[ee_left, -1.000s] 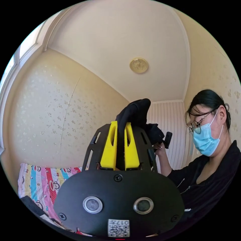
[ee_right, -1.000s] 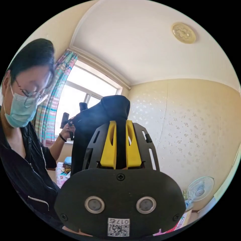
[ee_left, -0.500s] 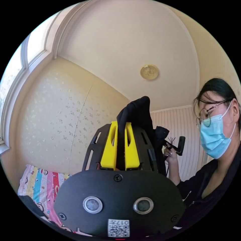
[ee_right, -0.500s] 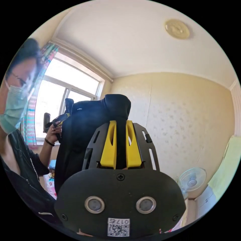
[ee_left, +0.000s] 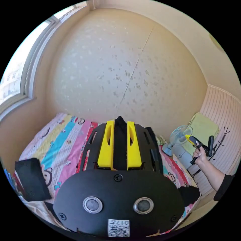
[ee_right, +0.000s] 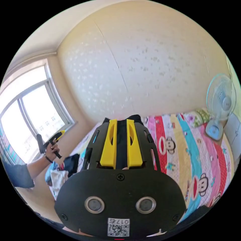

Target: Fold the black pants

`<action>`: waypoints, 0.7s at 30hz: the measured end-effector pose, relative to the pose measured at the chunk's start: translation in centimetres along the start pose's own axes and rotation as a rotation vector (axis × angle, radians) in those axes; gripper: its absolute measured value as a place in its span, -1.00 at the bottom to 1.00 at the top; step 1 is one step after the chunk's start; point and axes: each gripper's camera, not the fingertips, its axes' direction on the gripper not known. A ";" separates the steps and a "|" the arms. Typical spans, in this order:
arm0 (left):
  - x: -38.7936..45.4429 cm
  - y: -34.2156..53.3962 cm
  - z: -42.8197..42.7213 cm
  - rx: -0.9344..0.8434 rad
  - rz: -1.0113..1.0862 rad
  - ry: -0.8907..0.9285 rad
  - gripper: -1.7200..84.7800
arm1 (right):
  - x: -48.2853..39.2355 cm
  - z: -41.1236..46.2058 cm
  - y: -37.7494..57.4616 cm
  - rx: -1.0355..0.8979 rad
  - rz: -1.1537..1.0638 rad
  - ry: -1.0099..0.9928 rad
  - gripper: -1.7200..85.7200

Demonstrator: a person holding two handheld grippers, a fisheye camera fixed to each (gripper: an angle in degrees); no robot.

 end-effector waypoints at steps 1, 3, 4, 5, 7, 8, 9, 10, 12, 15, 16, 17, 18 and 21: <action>-3.1 6.6 -0.2 -0.071 -0.019 0.010 -0.77 | 0.5 1.3 3.5 -0.058 0.002 0.003 -0.80; -7.4 17.4 -1.7 -0.211 -0.056 -0.024 -0.78 | 2.1 4.7 18.1 -0.306 0.046 -0.028 -0.80; -9.9 24.2 -3.5 -0.312 -0.081 -0.047 -0.78 | 2.4 5.1 21.8 -0.368 0.070 -0.038 -0.80; -11.0 27.4 -4.7 -0.362 -0.094 -0.059 -0.78 | 2.7 5.0 29.0 -0.466 0.119 -0.057 -0.80; -14.7 37.9 -11.8 -0.495 -0.152 -0.109 -0.78 | 2.2 3.5 38.3 -0.584 0.181 -0.071 -0.80; -15.4 39.8 -13.9 -0.511 -0.171 -0.122 -0.78 | 1.5 1.8 42.9 -0.633 0.208 -0.055 -0.80; -16.6 42.6 -18.2 -0.523 -0.214 -0.148 -0.78 | 0.7 -0.3 46.4 -0.652 0.232 -0.023 -0.80; -17.5 44.3 -22.6 -0.507 -0.254 -0.165 -0.78 | 0.4 -1.4 47.8 -0.652 0.249 -0.002 -0.79; -18.2 45.6 -28.4 -0.447 -0.275 -0.154 -0.77 | -0.5 -5.2 51.6 -0.635 0.314 0.089 -0.78; -17.5 46.2 -33.7 -0.404 -0.195 -0.150 -0.70 | -1.3 -8.1 54.1 -0.613 0.327 0.193 -0.77; -16.7 46.4 -34.5 -0.407 -0.141 -0.179 -0.67 | -1.4 -8.4 54.5 -0.611 0.336 0.209 -0.76; -16.4 46.6 -34.8 -0.399 -0.126 -0.192 -0.66 | -1.4 -8.8 55.1 -0.594 0.358 0.192 -0.75; -15.9 47.1 -35.2 -0.375 -0.136 -0.198 -0.63 | -1.2 -9.0 55.8 -0.567 0.414 0.149 -0.74; -15.4 48.5 -34.0 -0.451 -0.271 -0.123 -0.62 | -0.8 -9.7 57.4 -0.480 0.582 0.047 -0.77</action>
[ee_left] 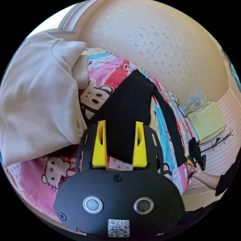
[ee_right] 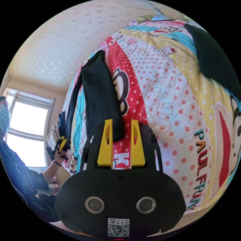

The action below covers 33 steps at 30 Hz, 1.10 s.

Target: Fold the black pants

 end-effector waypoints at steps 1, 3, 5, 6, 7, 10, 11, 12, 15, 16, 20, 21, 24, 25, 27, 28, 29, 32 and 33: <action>0.3 0.2 1.3 -0.100 -0.029 -0.037 -0.65 | 0.0 -0.1 0.3 0.000 0.000 -0.007 -0.79; 1.8 0.7 0.3 -0.093 -0.012 -0.178 -0.71 | -0.3 -0.1 1.2 -0.084 -0.029 -0.023 -0.86; 2.9 0.7 -1.0 -0.115 0.011 -0.245 -0.80 | -0.9 -0.6 1.3 -0.144 -0.009 -0.055 -0.88; 3.4 0.5 -2.2 -0.157 0.018 -0.263 -0.92 | -1.7 -1.2 1.3 -0.173 -0.011 -0.052 -0.88; 3.7 0.4 -3.9 -0.197 -0.005 -0.261 -0.95 | -2.2 -1.6 1.3 -0.178 -0.008 -0.054 -0.89; 3.8 1.3 -9.4 -0.197 -0.071 -0.331 -0.97 | -4.9 -4.4 2.4 -0.158 0.014 -0.180 -0.89; 3.6 1.7 -10.5 -0.200 -0.088 -0.352 -0.97 | -5.5 -5.0 3.4 -0.159 0.043 -0.193 -0.90; 3.4 2.7 -12.7 -0.194 -0.115 -0.362 -0.97 | -5.5 -5.3 4.5 -0.159 0.072 -0.175 -0.89; 4.5 5.7 -18.0 -0.095 -0.117 -0.174 -0.94 | -3.6 -4.4 7.0 -0.177 0.133 -0.130 -0.89; 6.0 6.8 -19.3 -0.055 -0.089 -0.040 -0.86 | -3.1 -4.1 7.4 -0.186 0.161 -0.132 -0.88; 13.4 8.9 -18.2 -0.079 -0.004 0.305 -0.74 | -2.7 -5.0 9.9 -0.124 0.154 -0.246 -0.86; 16.8 9.4 -16.8 -0.112 0.049 0.346 -0.71 | -3.3 -5.5 10.4 -0.131 0.127 -0.212 -0.84; 24.5 10.4 -12.7 -0.216 0.139 0.327 -0.66 | -4.8 -7.4 10.7 -0.129 0.051 -0.176 -0.79; 26.8 10.8 -10.9 -0.266 0.141 0.349 -0.66 | -5.2 -7.8 10.6 -0.122 0.032 -0.172 -0.79; 29.6 11.7 -8.0 -0.361 0.127 0.336 -0.70 | -6.5 -8.6 9.8 -0.122 -0.044 -0.152 -0.76; 31.1 12.6 -6.0 -0.451 0.116 0.236 -0.74 | -6.9 -8.5 9.6 -0.134 -0.063 -0.147 -0.76; 31.7 13.0 -5.4 -0.462 0.123 0.177 -0.76 | -7.5 -8.0 9.1 -0.167 -0.094 -0.140 -0.75; 34.2 13.8 -6.8 -0.395 0.168 0.041 -0.84 | -8.7 -5.1 8.2 -0.295 -0.116 -0.120 -0.78; 35.0 13.7 -7.5 -0.394 0.178 0.025 -0.88 | -9.0 -3.9 8.0 -0.355 -0.103 -0.093 -0.80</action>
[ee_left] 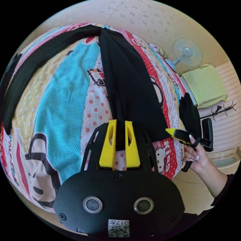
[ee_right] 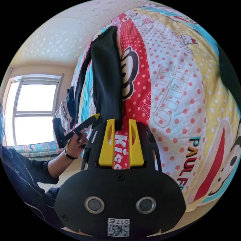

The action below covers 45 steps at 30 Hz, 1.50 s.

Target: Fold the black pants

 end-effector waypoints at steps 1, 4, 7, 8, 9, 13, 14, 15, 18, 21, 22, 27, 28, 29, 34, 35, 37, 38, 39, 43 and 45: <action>0.4 -0.1 -0.9 -0.026 0.011 0.022 -0.91 | -0.1 0.1 -0.1 -0.001 0.009 0.010 -0.81; -0.7 -1.1 -5.3 -0.056 -0.051 0.133 -0.95 | -1.2 -0.5 -0.6 -0.064 -0.026 -0.040 -0.86; -2.3 -1.6 -11.0 -0.019 -0.105 0.318 -0.97 | -2.9 -2.7 0.1 -0.039 -0.021 -0.145 -0.87; -2.5 -1.5 -11.8 -0.018 -0.110 0.330 -0.97 | -3.5 -3.3 0.5 -0.033 -0.017 -0.166 -0.88; -2.9 -1.1 -12.9 -0.020 -0.117 0.310 -0.97 | -4.1 -3.5 0.9 -0.039 -0.013 -0.169 -0.88; -4.4 2.0 -10.4 -0.122 -0.197 0.219 -0.98 | -4.2 -1.6 1.6 -0.118 -0.001 -0.012 -0.88; -4.9 2.4 -10.0 -0.140 -0.248 0.261 -0.98 | -3.7 -1.3 1.7 -0.124 0.030 -0.017 -0.88; -6.5 3.5 -9.8 -0.150 -0.371 0.391 -0.98 | -3.3 -1.9 1.8 -0.109 0.121 -0.084 -0.87; -10.0 5.6 -12.9 -0.023 -0.486 0.699 -0.98 | -5.4 -4.6 3.1 -0.069 0.087 -0.157 -0.85; -14.1 6.9 -19.7 0.165 -0.525 0.754 -0.94 | -9.5 -6.7 4.7 -0.047 0.005 -0.077 -0.82; -16.3 7.0 -22.8 0.262 -0.513 0.818 -0.92 | -10.6 -6.9 4.9 -0.040 -0.022 -0.113 -0.82; -24.0 6.8 -36.0 0.635 -0.444 0.481 -0.75 | -22.2 -0.9 4.2 -0.206 -0.190 -0.399 -0.76; -25.4 6.3 -37.9 0.656 -0.461 0.326 -0.71 | -23.3 0.2 3.9 -0.205 -0.195 -0.398 -0.76; -26.0 6.1 -38.5 0.666 -0.462 0.264 -0.70 | -25.0 2.7 2.9 -0.203 -0.167 -0.395 -0.76; -29.8 3.9 -35.1 0.499 -0.522 0.141 -0.68 | -30.3 15.0 -2.7 -0.351 0.110 -0.441 -0.76; -30.0 3.9 -34.1 0.445 -0.529 0.139 -0.69 | -31.9 17.2 -3.9 -0.355 0.117 -0.392 -0.76; -28.8 5.4 -32.3 0.493 -0.462 0.061 -0.69 | -33.7 19.7 -5.2 -0.345 0.100 -0.222 -0.77; -28.7 5.6 -32.4 0.512 -0.455 0.059 -0.69 | -34.4 21.1 -5.6 -0.355 0.110 -0.126 -0.77; -28.6 5.5 -32.7 0.511 -0.452 0.064 -0.67 | -34.6 21.4 -5.8 -0.328 0.148 -0.109 -0.77; -29.0 4.7 -33.9 0.485 -0.443 0.091 -0.63 | -35.0 20.5 -4.7 -0.247 0.223 -0.175 -0.74; -29.3 4.8 -34.6 0.496 -0.430 0.118 -0.61 | -35.3 19.2 -3.4 -0.177 0.266 -0.232 -0.75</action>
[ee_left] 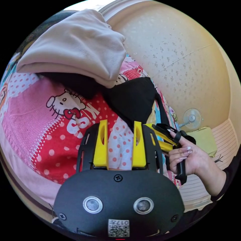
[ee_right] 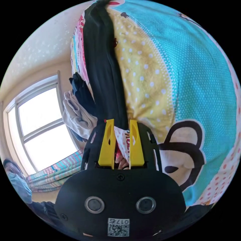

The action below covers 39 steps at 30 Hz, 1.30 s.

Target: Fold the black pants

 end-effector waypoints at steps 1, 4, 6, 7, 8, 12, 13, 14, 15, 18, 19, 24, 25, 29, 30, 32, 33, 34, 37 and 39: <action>-0.3 -0.2 -0.4 0.003 -0.003 0.026 -0.60 | -0.1 -0.1 0.3 0.016 0.008 -0.015 -0.75; -0.8 -1.1 -1.3 -0.007 0.027 0.077 -0.56 | -0.3 0.8 0.5 0.052 0.026 -0.008 -0.78; -1.0 -1.8 -1.9 -0.025 0.036 0.099 -0.55 | -0.7 1.0 0.2 0.033 0.047 0.054 -0.84; -1.3 -2.5 -2.4 -0.040 0.032 0.126 -0.55 | -0.9 0.8 0.1 0.007 0.022 0.023 -0.85; -1.4 -2.8 -2.8 -0.048 0.024 0.155 -0.57 | -1.6 0.5 -0.2 -0.064 -0.036 -0.056 -0.86; -3.8 -4.2 -6.3 0.135 -0.094 0.433 -0.60 | -2.8 -4.3 1.1 -0.122 -0.057 -0.168 -0.88; -4.6 -4.7 -6.1 0.120 -0.164 0.492 -0.59 | -2.6 -5.0 1.4 -0.123 -0.023 -0.224 -0.88; -5.0 -4.9 -5.9 0.109 -0.197 0.511 -0.59 | -2.1 -6.1 2.1 -0.119 0.048 -0.325 -0.88; -5.4 -5.2 -5.4 0.102 -0.237 0.530 -0.59 | -1.8 -7.0 2.8 -0.113 0.102 -0.397 -0.89; -5.2 -5.7 -3.7 0.053 -0.309 0.526 -0.57 | -2.1 -9.1 4.0 -0.101 0.156 -0.543 -0.89; -5.1 -5.7 -3.0 0.038 -0.361 0.563 -0.57 | -2.3 -9.5 4.1 -0.100 0.151 -0.564 -0.89; -4.5 -4.0 -0.6 0.062 -0.564 0.798 -0.54 | -6.1 -12.7 4.0 -0.107 0.029 -0.619 -0.90; -4.2 -3.4 -0.2 0.074 -0.579 0.808 -0.53 | -6.6 -13.0 4.0 -0.108 0.009 -0.628 -0.90; -3.7 -1.9 1.8 0.169 -0.683 1.014 -0.61 | -8.9 -14.5 3.9 -0.144 -0.150 -0.517 -0.89; -3.6 -1.5 3.0 0.219 -0.731 1.152 -0.71 | -8.5 -14.8 3.9 -0.151 -0.159 -0.466 -0.89; -3.4 -1.3 4.8 0.247 -0.771 1.338 -0.84 | -7.2 -15.6 4.1 -0.130 -0.141 -0.451 -0.89; -3.3 -1.6 5.3 0.217 -0.753 1.407 -0.89 | -6.2 -16.2 4.3 -0.106 -0.120 -0.462 -0.89; -3.4 -2.0 4.8 0.174 -0.714 1.375 -0.91 | -5.8 -16.5 4.4 -0.098 -0.114 -0.458 -0.89; -4.0 -2.9 -0.3 0.072 -0.447 0.985 -0.93 | -4.4 -16.8 5.7 -0.100 -0.182 -0.290 -0.88; -4.1 -2.5 -2.7 -0.027 -0.290 0.668 -0.93 | -2.2 -14.3 7.3 -0.123 -0.266 -0.012 -0.88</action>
